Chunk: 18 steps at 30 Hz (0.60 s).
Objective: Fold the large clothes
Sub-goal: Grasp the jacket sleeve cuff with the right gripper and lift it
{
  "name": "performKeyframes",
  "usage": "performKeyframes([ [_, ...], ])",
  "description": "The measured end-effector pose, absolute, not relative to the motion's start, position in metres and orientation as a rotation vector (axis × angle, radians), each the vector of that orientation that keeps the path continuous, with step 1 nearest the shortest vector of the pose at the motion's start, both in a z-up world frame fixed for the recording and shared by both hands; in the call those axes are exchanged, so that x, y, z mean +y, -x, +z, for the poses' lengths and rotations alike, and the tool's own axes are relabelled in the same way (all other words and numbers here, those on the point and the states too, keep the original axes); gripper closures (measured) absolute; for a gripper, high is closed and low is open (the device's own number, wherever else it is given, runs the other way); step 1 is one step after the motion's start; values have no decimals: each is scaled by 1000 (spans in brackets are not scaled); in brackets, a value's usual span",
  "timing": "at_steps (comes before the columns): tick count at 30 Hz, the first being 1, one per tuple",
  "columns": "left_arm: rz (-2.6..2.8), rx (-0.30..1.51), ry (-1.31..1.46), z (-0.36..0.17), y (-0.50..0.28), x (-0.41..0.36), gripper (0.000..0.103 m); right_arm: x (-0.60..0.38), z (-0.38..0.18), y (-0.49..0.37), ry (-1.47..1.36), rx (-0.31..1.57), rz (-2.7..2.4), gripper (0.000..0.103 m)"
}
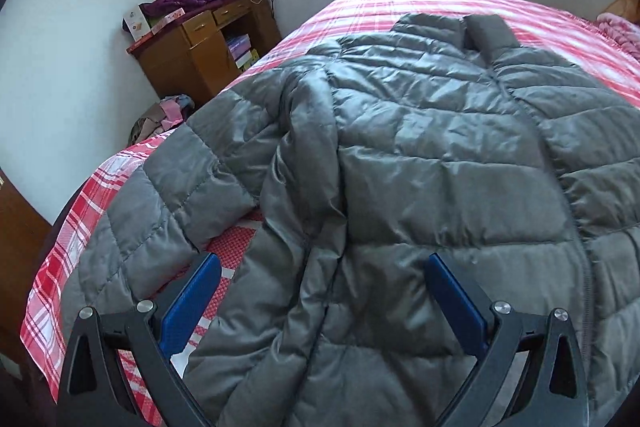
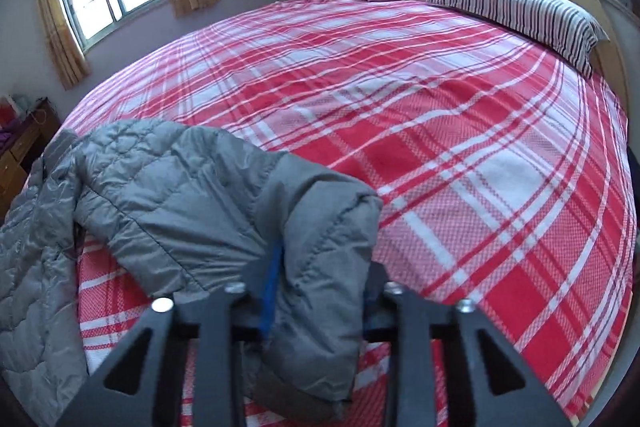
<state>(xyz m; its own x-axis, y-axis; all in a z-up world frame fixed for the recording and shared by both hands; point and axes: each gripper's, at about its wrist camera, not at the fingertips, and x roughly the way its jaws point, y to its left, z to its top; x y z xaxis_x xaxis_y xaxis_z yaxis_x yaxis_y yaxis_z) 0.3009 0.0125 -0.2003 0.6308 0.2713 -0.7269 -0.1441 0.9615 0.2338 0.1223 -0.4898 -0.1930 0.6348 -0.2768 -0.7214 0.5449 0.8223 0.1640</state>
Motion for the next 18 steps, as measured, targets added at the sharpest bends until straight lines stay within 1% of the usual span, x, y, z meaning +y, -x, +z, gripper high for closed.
performKeyframes([
  [2, 234, 862, -160, -202, -303, 16, 1, -499, -193, -119, -377, 739, -507, 80],
  [5, 221, 866, -148, -200, -304, 25, 1, -516, -192, -118, -371, 744, -542, 80],
  [8, 183, 888, -108, -195, -305, 32, 1, -513, -185, -129, -316, 747, -551, 82],
  [13, 122, 893, -76, -175, -302, 35, 1, -484, -142, -158, -218, 679, -510, 83],
  [18, 125, 841, -82, -154, -304, 41, 1, -415, -80, -194, -84, 571, -396, 84],
])
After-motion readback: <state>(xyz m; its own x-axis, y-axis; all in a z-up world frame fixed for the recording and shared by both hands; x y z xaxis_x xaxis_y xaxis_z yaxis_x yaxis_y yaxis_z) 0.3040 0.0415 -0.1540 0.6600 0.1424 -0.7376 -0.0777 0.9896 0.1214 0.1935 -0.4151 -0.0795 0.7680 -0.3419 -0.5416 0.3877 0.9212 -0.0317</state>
